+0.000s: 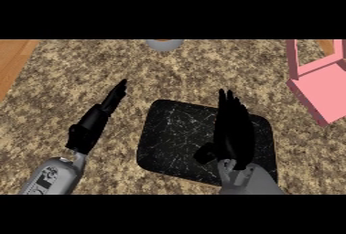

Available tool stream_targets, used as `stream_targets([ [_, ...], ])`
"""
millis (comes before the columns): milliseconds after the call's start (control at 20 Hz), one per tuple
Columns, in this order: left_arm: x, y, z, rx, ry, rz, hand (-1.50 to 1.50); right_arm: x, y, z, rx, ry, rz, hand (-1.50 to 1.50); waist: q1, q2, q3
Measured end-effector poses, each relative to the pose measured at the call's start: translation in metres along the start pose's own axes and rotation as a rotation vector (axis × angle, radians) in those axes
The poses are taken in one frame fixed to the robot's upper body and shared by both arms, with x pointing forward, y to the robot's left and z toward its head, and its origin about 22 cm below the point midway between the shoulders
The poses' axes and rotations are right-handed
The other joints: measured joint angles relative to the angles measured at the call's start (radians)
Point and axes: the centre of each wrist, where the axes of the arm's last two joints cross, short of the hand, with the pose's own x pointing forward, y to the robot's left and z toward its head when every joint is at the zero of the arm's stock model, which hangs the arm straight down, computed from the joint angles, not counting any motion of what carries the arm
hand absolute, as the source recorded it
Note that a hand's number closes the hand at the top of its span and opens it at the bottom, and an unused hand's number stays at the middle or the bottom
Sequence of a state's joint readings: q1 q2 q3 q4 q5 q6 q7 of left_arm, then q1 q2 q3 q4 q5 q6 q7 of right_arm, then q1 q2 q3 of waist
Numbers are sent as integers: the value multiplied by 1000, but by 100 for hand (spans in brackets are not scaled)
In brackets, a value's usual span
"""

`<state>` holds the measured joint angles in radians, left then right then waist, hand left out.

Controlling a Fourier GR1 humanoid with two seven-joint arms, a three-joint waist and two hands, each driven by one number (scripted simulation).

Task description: Pick the cupcake from the tray and place it in the cardboard box

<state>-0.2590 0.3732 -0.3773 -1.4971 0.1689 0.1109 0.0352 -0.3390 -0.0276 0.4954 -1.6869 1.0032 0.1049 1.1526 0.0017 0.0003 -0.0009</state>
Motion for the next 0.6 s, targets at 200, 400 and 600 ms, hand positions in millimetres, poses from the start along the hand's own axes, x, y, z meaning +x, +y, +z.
stream_targets([
  [200, 0, 1, 0, -4, -1, 5, 0, -3, 9, -10, 25, 41, 22, -150, 1, 0, 1],
  [400, 2, -7, -3, 0, -3, 6, 0, -7, 12, -20, 21, 62, 27, -150, 0, 0, 1],
  [600, -1, -5, 0, 1, -5, 2, 0, -9, 18, -25, 3, 69, 47, -150, 1, 0, 1],
])
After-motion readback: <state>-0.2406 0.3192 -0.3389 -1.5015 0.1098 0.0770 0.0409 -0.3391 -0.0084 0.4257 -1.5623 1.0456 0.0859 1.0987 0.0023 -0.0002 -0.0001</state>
